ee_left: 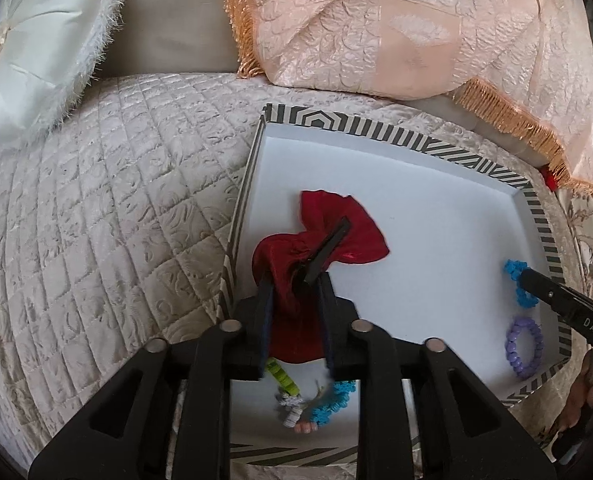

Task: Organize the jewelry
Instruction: 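Carry the red bow and blue bracelet into the tray and open both grippers, then withdraw both grippers from the tray toward the remaining jewelry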

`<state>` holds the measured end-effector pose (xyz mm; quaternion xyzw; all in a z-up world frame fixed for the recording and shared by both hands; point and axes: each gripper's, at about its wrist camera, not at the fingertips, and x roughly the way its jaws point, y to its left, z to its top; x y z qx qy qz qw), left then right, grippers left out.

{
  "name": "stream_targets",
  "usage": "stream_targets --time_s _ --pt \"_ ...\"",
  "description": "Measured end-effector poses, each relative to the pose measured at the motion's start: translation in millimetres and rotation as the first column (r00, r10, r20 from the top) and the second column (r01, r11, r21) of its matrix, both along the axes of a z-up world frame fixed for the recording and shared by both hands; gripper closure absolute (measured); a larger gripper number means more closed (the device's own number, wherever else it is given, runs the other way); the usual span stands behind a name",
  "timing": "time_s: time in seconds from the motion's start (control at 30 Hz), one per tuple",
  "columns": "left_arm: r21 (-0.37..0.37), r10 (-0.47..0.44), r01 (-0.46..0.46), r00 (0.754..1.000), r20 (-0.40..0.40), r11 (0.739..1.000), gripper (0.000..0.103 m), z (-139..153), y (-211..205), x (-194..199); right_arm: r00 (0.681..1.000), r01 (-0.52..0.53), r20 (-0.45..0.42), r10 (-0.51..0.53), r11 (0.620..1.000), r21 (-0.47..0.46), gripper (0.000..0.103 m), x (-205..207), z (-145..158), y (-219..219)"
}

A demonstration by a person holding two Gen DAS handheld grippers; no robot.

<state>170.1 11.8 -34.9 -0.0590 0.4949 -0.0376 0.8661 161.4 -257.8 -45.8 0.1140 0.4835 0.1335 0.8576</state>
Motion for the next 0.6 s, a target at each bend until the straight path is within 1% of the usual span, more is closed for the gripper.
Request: stream_targets --time_s 0.03,0.1,0.23,0.33,0.43,0.6 --pt "-0.004 0.001 -0.001 1.0 0.0 1.0 0.069 0 1 0 1.0 0.003 -0.006 -0.003 1.0 0.005 0.095 0 0 -2" --pt "-0.027 -0.011 0.011 1.0 -0.001 1.0 0.063 -1 1 0 1.0 0.009 0.008 -0.01 1.0 0.009 0.095 -4 5 -5" --pt "-0.018 -0.019 0.02 1.0 0.005 1.0 0.052 1 -6 -6 0.999 0.029 0.028 -0.029 0.999 0.015 0.093 -17 16 -12" --pt "-0.003 -0.025 0.025 0.999 0.021 1.0 0.051 6 -9 -15 0.999 0.031 0.037 -0.031 0.999 0.01 0.091 -26 22 -13" --pt "-0.003 -0.025 0.025 0.999 0.028 1.0 0.051 11 -9 -25 0.998 0.036 0.043 -0.037 0.999 0.008 0.088 -38 28 -14" --pt "0.012 -0.024 0.024 0.998 0.061 1.0 0.051 24 -8 -42 0.997 0.047 0.06 -0.046 0.999 -0.005 0.079 -56 36 -12"
